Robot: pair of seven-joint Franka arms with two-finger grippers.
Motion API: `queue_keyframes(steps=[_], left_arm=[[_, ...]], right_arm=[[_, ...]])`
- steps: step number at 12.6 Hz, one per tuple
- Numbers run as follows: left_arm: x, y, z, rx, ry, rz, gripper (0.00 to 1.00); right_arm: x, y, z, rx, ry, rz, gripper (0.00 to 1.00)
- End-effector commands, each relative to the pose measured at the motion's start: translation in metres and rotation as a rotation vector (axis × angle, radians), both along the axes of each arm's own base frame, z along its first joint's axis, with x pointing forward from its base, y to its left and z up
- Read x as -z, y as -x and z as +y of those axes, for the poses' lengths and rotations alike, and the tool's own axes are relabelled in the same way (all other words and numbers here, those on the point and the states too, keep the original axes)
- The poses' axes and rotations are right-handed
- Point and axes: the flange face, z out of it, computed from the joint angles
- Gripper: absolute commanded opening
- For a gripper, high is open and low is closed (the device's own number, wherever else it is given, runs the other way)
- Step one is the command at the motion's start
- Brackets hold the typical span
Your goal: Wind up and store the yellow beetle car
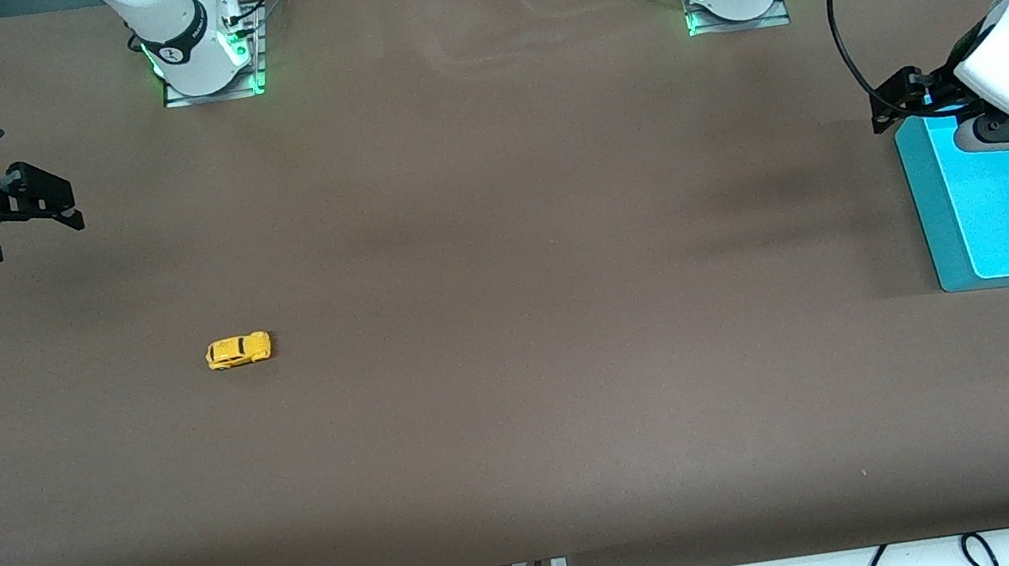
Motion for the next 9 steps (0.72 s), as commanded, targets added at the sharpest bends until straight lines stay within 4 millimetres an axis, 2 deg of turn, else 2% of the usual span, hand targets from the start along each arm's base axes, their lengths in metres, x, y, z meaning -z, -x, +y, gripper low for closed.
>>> queue_keyframes(steps=[1, 6, 9], left_arm=[[-0.002, -0.006, 0.001, 0.005, 0.022, -0.002, 1.0], [-0.016, -0.014, -0.007, 0.014, 0.026, -0.037, 1.0], [-0.015, -0.017, -0.009, 0.007, 0.066, -0.035, 1.0]], right_arm=[[-0.005, 0.001, 0.002, 0.024, -0.012, 0.012, 1.0], [-0.007, 0.001, 0.001, 0.021, -0.01, 0.013, 1.0], [-0.007, 0.003, 0.001, 0.028, -0.011, 0.022, 1.0]])
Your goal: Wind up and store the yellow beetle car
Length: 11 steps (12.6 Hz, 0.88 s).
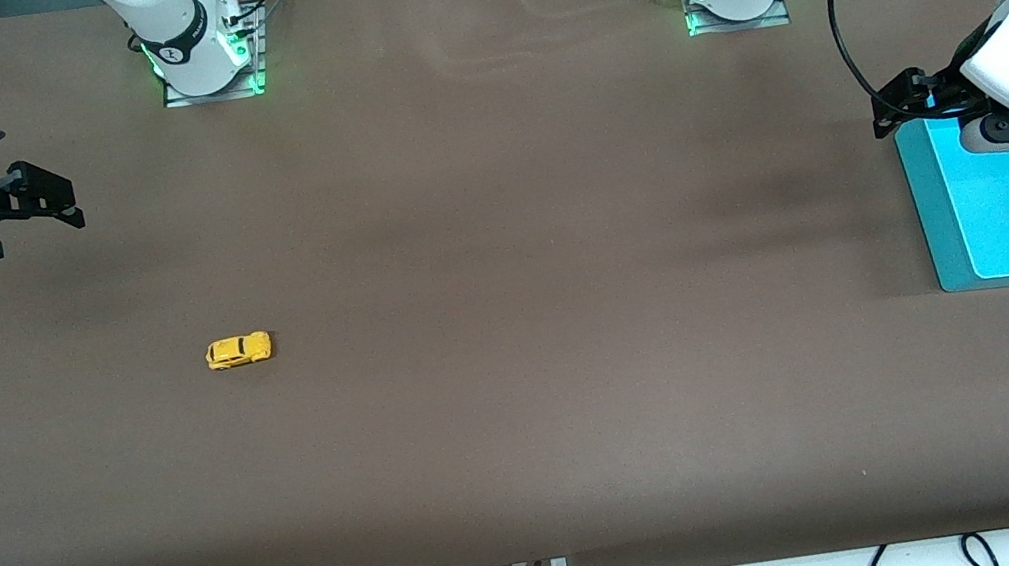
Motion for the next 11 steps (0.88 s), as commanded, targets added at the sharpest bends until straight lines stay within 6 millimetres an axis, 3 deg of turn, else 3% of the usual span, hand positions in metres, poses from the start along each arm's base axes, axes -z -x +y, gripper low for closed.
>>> queue_keyframes(steps=[1, 7, 11], left_arm=[[-0.0076, -0.0116, -0.0038, 0.009, 0.03, -0.016, 1.0], [-0.0084, -0.0128, -0.0066, 0.012, 0.03, -0.017, 1.0], [-0.0085, -0.0135, 0.0024, 0.0, 0.028, -0.018, 1.0]], right_arm=[[-0.0073, 0.0019, 0.0008, 0.015, -0.013, 0.011, 1.0], [-0.0074, 0.0008, -0.0022, 0.018, -0.009, 0.008, 1.0], [-0.005, 0.0007, -0.0026, 0.013, -0.005, 0.014, 1.0]])
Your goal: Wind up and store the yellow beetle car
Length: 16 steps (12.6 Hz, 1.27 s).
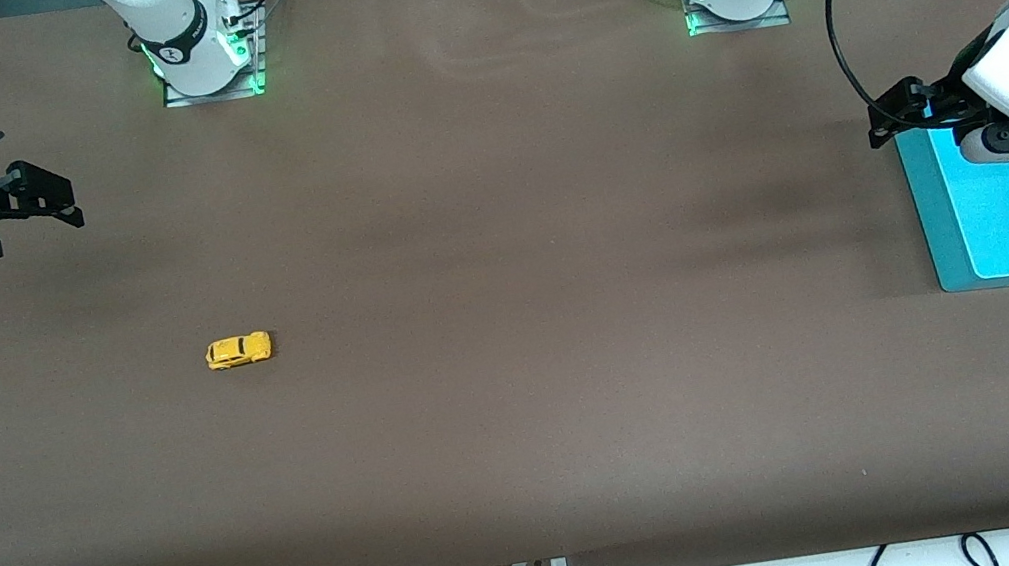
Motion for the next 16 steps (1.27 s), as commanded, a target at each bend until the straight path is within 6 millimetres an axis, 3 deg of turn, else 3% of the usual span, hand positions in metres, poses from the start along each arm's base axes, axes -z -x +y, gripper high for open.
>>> queue_keyframes(steps=[1, 12, 16], left_arm=[[-0.006, -0.004, 0.002, 0.003, 0.019, -0.005, 1.0], [-0.006, -0.004, 0.002, 0.006, 0.02, -0.006, 1.0], [-0.006, -0.004, 0.002, 0.006, 0.019, -0.004, 1.0]], right_arm=[[-0.005, -0.001, -0.001, 0.014, -0.003, 0.003, 1.0], [-0.001, -0.003, -0.005, 0.02, 0.004, -0.005, 1.0], [0.015, -0.005, -0.004, 0.018, 0.004, -0.005, 1.0]])
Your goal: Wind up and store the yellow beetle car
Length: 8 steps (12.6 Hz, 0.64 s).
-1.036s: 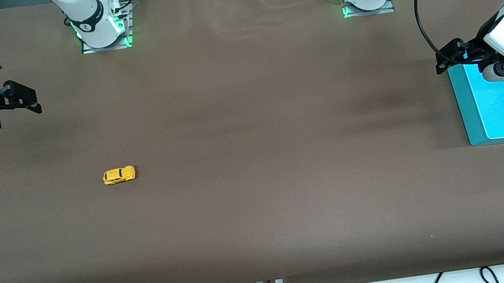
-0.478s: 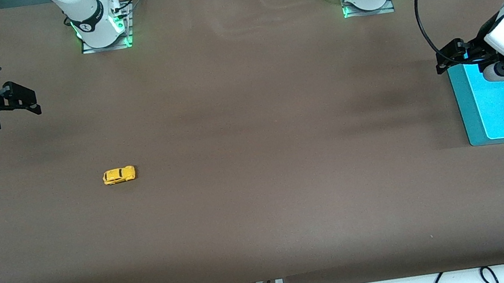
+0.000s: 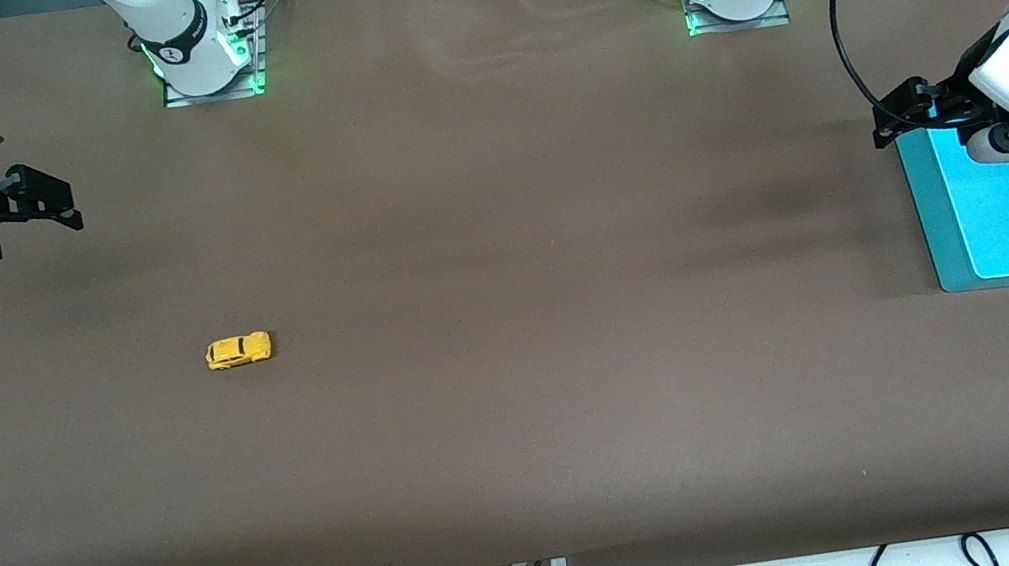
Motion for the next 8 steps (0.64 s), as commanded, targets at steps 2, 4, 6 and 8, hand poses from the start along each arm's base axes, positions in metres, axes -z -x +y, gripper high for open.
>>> queue_keyframes(steps=[2, 4, 6, 8], left_arm=[[-0.005, -0.003, 0.0, 0.01, 0.019, -0.004, 1.0], [-0.005, -0.004, 0.0, 0.01, 0.02, -0.005, 1.0], [-0.005, -0.004, 0.0, 0.01, 0.02, -0.005, 1.0], [-0.004, -0.004, 0.0, 0.01, 0.019, 0.0, 1.0]], right_arm=[[0.028, -0.005, -0.002, 0.015, 0.003, -0.025, 1.0], [0.052, -0.006, -0.002, -0.001, 0.002, -0.016, 1.0], [0.095, -0.006, -0.002, -0.033, 0.001, -0.006, 1.0], [0.14, -0.002, 0.003, -0.068, -0.005, -0.001, 1.0]])
